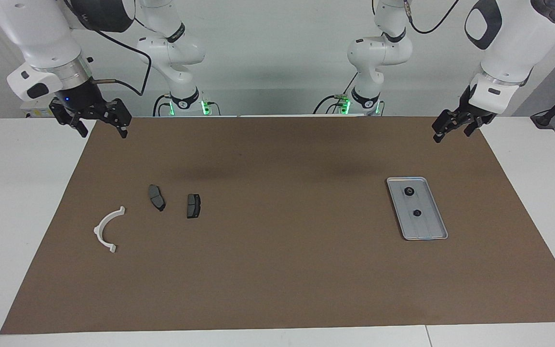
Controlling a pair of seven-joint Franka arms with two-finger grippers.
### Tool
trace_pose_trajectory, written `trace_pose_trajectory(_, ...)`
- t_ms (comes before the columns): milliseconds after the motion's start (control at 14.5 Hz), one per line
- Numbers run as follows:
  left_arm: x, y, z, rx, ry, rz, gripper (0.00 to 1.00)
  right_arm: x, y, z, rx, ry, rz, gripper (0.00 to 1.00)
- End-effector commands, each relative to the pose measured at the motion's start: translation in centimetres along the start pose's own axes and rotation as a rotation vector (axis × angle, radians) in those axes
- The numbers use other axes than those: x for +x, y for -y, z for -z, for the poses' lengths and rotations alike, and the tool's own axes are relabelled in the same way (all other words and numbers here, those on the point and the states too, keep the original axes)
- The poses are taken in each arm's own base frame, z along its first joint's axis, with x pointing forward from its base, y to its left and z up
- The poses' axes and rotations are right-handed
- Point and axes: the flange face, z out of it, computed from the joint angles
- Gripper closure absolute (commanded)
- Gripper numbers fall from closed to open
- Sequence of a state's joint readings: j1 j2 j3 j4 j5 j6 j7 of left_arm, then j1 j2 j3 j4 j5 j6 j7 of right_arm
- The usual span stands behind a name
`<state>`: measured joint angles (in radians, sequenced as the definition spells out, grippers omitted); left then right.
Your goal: Place bearing gear from tray to pile
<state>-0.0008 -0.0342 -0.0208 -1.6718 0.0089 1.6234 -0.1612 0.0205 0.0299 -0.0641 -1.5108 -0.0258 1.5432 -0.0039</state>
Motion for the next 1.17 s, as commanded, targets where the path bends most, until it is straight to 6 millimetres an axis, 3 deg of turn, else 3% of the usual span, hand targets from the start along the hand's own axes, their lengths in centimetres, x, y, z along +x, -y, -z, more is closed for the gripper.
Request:
trace_pose_trajectory(0, 0.1, 0.2, 0.4, -0.013, 0.006, -0.01, 0.0, -0.7, -0.1, 0.2, -0.01, 0.0, 0.032, 0.0)
trace_pose_trajectory(757, -0.1, 0.0, 0.0, -0.006, 0.005, -0.006, 0.0, -0.7, -0.1, 0.1, -0.011, 0.004, 0.033, 0.0)
trace_pose_trajectory(894, -1.1, 0.2, -1.3, -0.002, 0.028, -0.012, 0.0, -0.8, -0.1, 0.0, -0.011, 0.009, 0.033, 0.0)
trace_pose_trajectory(1032, -0.6, 0.5, -1.3, -0.012, -0.031, -0.01, 0.0, -0.8, -0.1, 0.1, -0.013, 0.007, 0.035, 0.0)
trace_pose_trajectory(1101, -0.5, 1.1, -2.3, -0.015, -0.043, 0.001, 0.0, -0.8, -0.2, 0.2, -0.013, 0.006, 0.033, 0.0)
